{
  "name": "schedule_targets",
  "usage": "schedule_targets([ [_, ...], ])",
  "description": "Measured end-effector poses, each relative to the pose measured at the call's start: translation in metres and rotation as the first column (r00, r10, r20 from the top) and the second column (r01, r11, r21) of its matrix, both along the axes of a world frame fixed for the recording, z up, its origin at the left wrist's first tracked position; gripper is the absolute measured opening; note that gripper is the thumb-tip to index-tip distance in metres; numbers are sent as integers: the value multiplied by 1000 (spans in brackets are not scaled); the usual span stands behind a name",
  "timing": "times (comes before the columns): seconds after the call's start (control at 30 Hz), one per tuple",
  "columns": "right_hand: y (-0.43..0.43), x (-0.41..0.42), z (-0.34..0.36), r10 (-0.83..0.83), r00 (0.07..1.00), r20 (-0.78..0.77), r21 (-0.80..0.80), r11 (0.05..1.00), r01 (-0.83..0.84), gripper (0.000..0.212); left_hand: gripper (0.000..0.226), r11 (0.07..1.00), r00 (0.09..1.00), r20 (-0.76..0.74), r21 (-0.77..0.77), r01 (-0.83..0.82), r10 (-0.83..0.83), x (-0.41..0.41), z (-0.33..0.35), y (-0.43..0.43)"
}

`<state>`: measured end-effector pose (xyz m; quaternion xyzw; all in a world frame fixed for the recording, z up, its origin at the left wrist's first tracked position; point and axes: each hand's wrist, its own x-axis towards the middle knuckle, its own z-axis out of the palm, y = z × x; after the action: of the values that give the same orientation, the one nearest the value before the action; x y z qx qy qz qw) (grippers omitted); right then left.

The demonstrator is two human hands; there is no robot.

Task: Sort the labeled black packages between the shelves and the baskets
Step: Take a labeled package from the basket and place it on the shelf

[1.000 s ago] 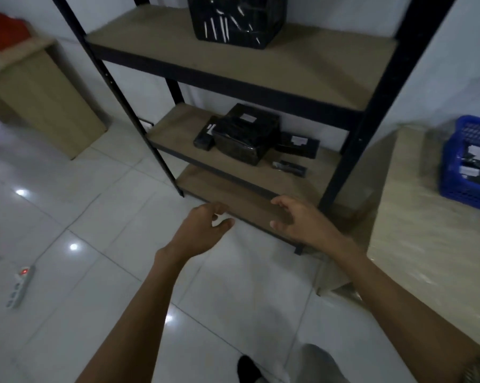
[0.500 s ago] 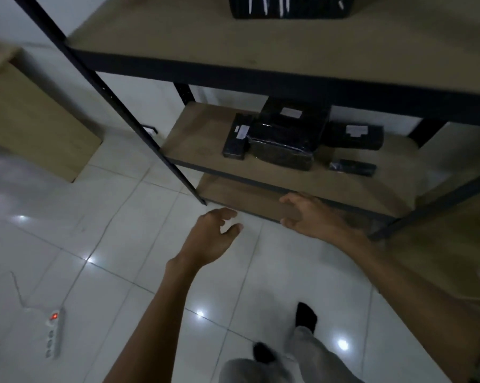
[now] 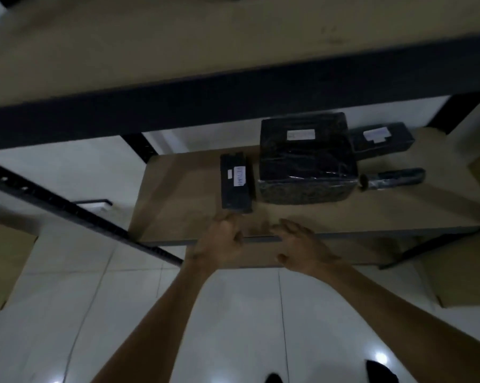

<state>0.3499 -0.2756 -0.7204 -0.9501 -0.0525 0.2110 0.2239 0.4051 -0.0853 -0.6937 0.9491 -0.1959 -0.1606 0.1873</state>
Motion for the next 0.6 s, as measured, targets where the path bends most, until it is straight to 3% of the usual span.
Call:
schedule_targets([
  [0.1,15,22,-33,-21,999,27,-92,995,23,80,54,991,987,134,110,74,-89,48,-27,1],
  [0.2,23,29,-60,6,1000,24,-147,989,-3,94,74,966,979,109,212,145,-171,82,-57,5],
  [0.27,24,25,-74,18,999,32,-185,983,-12,107,75,955,979,105,258,144,-176,93,-77,9],
  [0.33,24,19,-81,42,998,46,-230,973,-31,118,68,975,982,135,194,108,-135,91,-91,11],
  [0.47,26,19,-86,55,998,35,-271,962,-44,129,56,985,958,285,174,-11,-40,72,-94,-5],
  [0.6,25,21,-89,64,998,6,-286,956,-60,136,73,968,915,401,239,-71,-32,61,-84,-22],
])
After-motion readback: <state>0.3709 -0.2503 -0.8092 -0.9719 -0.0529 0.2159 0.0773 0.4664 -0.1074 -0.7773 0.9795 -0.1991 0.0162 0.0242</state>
